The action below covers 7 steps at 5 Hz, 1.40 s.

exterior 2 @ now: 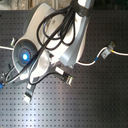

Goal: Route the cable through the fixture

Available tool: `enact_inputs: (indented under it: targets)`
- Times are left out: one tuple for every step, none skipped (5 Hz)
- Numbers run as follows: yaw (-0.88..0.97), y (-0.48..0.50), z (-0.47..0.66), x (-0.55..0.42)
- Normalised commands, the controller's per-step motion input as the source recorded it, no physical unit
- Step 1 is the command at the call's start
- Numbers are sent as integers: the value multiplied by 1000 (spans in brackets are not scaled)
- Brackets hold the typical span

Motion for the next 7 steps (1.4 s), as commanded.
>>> enact_inputs:
  targets:
    - [157, -209, 503, -175]
    - [0, -160, 335, -323]
    - [0, -149, 340, -423]
    - [0, 16, 1, -45]
    - [-357, -21, 311, -358]
    - [-654, -16, 292, -400]
    - [-605, -51, 137, -397]
